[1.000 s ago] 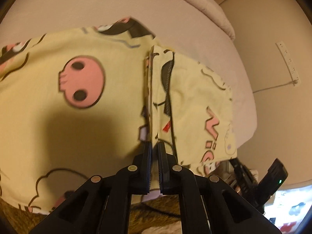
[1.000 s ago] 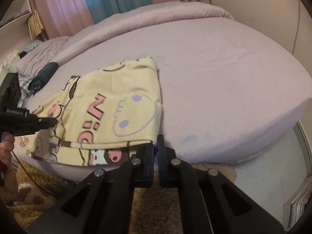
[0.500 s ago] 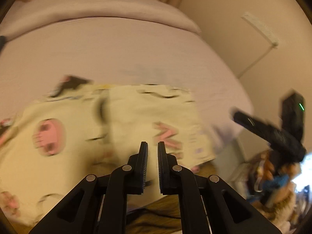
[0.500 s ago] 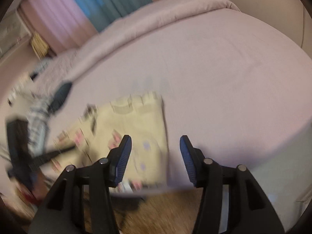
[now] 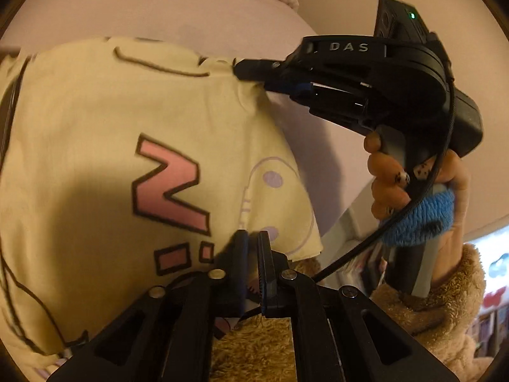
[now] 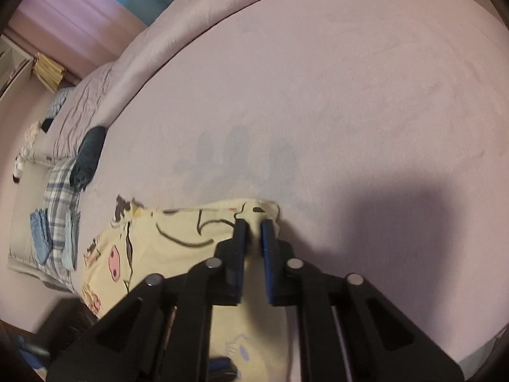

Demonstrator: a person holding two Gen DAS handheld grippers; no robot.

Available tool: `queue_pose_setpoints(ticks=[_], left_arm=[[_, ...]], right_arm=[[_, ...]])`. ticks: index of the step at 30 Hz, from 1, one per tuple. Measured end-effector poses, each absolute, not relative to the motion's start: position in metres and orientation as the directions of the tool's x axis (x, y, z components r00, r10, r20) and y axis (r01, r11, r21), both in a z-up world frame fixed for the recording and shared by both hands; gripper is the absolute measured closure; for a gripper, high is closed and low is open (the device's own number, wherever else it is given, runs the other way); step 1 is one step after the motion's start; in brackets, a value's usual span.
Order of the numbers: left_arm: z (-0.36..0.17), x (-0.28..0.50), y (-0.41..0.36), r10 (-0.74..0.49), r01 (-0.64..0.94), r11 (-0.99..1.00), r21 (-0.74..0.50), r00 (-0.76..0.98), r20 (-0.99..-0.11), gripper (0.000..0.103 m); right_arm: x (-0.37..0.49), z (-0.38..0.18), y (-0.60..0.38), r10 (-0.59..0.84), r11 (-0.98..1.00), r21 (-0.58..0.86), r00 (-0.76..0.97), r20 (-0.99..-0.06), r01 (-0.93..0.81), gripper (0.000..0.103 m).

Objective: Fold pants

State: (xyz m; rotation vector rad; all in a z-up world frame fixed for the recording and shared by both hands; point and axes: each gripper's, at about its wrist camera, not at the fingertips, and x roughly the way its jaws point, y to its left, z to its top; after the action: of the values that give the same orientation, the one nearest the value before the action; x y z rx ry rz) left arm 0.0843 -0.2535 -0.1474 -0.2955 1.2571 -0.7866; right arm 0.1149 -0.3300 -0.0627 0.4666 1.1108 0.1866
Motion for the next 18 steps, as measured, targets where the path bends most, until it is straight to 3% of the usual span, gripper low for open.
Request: queue_pose_setpoints(ticks=[9, 11, 13, 18], left_arm=[[-0.149, 0.082, -0.252, -0.648, 0.404, 0.723, -0.56, 0.118, -0.752, 0.099], [-0.144, 0.077, -0.253, -0.641, 0.418, 0.727, -0.545, 0.129, -0.757, 0.099], [-0.133, 0.073, -0.249, -0.653, 0.425, 0.714, -0.557, 0.116, -0.748, 0.099], [-0.09, 0.075, -0.221, -0.564, 0.462, 0.795, -0.393, 0.325, -0.759, 0.099]], right_arm=[[0.132, -0.069, -0.346, 0.377, 0.878, 0.466, 0.437, -0.817, 0.113, 0.096], [0.13, -0.068, -0.347, 0.363, 0.887, 0.449, 0.439, -0.822, 0.106, 0.089], [0.126, -0.062, -0.351, 0.326, 0.899, 0.418, 0.437, -0.839, 0.132, 0.073], [0.095, -0.019, -0.346, 0.236, 0.95, 0.309, 0.53, -0.814, 0.051, 0.07]])
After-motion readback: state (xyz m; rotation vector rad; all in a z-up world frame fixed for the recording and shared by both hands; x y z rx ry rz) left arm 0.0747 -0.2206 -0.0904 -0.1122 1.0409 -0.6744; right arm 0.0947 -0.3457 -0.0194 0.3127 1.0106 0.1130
